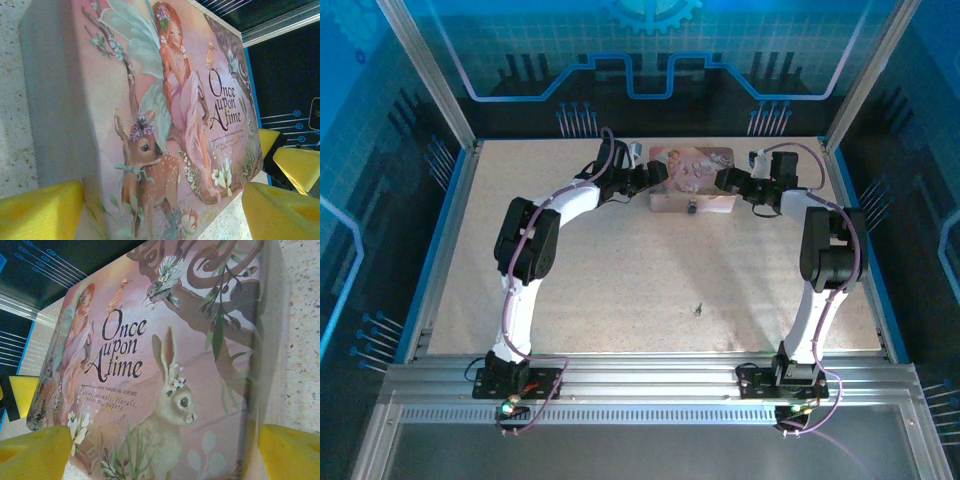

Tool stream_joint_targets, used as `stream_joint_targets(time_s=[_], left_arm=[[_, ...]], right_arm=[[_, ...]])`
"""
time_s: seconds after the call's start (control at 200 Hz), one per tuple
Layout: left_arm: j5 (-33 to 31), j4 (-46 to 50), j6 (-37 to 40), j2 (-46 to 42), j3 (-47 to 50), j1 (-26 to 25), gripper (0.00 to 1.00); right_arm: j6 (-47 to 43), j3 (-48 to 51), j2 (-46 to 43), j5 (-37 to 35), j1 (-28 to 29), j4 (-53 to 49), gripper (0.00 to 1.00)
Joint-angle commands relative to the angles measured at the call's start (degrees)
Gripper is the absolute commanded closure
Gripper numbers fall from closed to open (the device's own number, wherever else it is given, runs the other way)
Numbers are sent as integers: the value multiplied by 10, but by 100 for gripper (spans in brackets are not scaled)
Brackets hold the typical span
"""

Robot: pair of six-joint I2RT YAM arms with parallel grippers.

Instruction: Unlock the padlock with the key

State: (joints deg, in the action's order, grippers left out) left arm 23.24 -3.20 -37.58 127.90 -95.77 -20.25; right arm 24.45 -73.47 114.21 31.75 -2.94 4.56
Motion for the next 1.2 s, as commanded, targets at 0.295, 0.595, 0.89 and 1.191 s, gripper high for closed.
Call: stream_joint_targets(time_s=[0.295,0.595,0.89,1.191], left_arm=[[27,-54,-12,-54,80,-9,17],[13,-93,-10,-146,209,-9,17],[-4,-133,-23,-247,361,-9,17],[-26,-167,-39,-340,498,-17,17]], right_arm=[[33,77,-69,25,75,22,4],[51,167,-140,3,126,57,4],[62,253,-212,-33,195,68,3],[74,324,-271,-71,249,84,3]])
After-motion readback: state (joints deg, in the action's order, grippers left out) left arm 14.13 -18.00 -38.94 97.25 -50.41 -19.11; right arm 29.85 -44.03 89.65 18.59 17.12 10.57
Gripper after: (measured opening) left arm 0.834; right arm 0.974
